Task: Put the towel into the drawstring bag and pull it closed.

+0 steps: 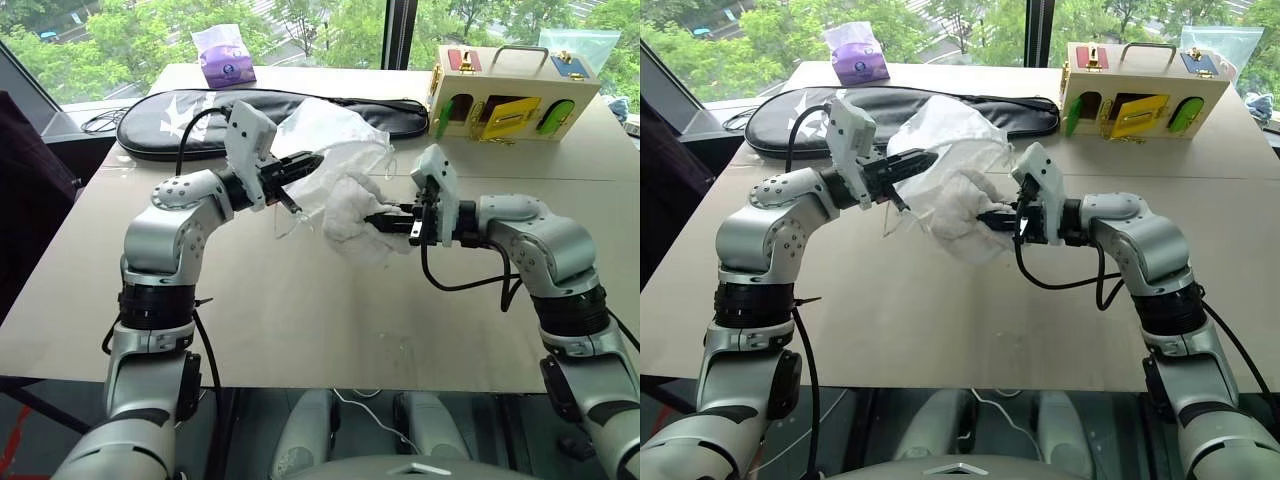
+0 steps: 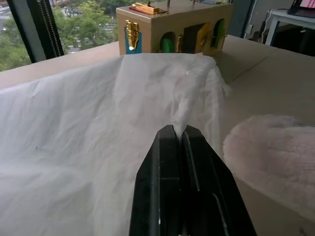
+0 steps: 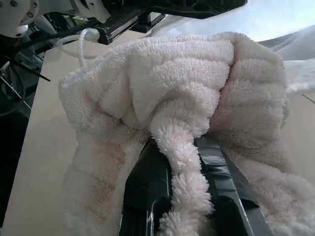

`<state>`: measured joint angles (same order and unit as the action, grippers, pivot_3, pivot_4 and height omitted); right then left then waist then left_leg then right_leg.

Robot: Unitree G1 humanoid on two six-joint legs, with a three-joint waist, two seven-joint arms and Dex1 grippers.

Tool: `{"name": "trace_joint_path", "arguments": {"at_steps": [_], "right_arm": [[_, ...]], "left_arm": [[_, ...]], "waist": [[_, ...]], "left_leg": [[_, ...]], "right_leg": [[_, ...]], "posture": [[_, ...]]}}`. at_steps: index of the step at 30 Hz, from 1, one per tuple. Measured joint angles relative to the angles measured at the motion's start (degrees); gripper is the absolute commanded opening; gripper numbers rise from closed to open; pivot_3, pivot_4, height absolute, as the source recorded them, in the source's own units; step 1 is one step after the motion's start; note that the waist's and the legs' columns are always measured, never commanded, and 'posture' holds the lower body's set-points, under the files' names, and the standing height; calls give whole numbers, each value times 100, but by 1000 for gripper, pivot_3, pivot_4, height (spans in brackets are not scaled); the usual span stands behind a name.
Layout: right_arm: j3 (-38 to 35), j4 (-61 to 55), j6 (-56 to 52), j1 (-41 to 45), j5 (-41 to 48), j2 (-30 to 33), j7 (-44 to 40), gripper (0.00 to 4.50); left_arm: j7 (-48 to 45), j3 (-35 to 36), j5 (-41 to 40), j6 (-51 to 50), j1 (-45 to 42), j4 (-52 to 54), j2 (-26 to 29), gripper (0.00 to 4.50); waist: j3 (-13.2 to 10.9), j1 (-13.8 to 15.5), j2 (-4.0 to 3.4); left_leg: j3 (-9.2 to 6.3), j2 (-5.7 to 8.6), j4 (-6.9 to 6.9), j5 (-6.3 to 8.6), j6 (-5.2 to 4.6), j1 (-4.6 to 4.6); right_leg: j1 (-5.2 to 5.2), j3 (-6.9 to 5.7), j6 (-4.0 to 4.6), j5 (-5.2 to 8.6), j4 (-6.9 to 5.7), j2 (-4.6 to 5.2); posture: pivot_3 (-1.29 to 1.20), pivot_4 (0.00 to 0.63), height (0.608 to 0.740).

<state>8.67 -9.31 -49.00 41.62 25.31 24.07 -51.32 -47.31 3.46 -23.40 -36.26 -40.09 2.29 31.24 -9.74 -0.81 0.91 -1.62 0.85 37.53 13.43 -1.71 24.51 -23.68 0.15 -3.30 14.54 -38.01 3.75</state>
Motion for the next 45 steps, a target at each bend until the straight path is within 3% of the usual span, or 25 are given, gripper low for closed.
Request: {"name": "trace_joint_path", "arguments": {"at_steps": [7, 11, 24, 29, 32, 39, 45], "right_arm": [[-197, 853, -13, 387, -517, -788, 1582, 36], [-417, 870, -66, 382, -546, -1090, 2041, 36], [276, -348, -167, -159, -530, -707, 1886, 36], [379, -285, -92, -304, -610, -997, 2053, 36], [126, -30, 27, -295, -653, -1402, 2436, 36], [-1194, 410, -39, -264, 66, -3151, 3610, 36], [-2003, 477, -75, -279, 1345, -3189, 4415, 36]], "left_arm": [[-501, -278, -289, -354, 91, 353, 231, 0], [-629, -380, -333, -422, 188, 396, 334, 0], [-852, -407, -270, 77, -10, 42, 267, 0], [-1062, -407, -317, 100, -22, -70, 227, 0], [-1176, -408, -378, 106, -24, -67, 226, 0], [-1415, -478, -721, -249, 13, 170, 208, 0], [-1388, -524, -772, -335, 3, 159, 175, 0]], "waist": [[-1, -20, -1], [-1, -9, -2], [-1, -86, -2], [-1, -131, -2], [-1, -135, -2], [-1, -138, -2], [-2, -120, -4]], "left_leg": [[-1, -2, -1, -6, 9, -3], [-1, -2, -1, -6, 10, 1], [-5, -2, 0, -6, 7, -1], [-3, -1, 7, -6, 6, -3], [-4, -2, 7, -8, 9, -6], [-3, -3, 7, -12, 17, -13], [-1, 0, 7, -12, 16, -23]], "right_leg": [[-3, 3, 1, 0, -10, -7], [-4, 4, 1, 0, -5, -7], [-4, 2, 1, 0, -11, -13], [-4, 5, 1, 0, -21, -13], [-6, 6, 1, 0, -33, -13], [-6, 11, 2, 1, -48, -13], [-3, 17, 2, 1, -58, -11]], "posture": [[0, 150, 740], [0, 150, 740], [0, 150, 740], [0, 150, 740], [0, 150, 740], [0, 150, 740], [0, 150, 740]]}}
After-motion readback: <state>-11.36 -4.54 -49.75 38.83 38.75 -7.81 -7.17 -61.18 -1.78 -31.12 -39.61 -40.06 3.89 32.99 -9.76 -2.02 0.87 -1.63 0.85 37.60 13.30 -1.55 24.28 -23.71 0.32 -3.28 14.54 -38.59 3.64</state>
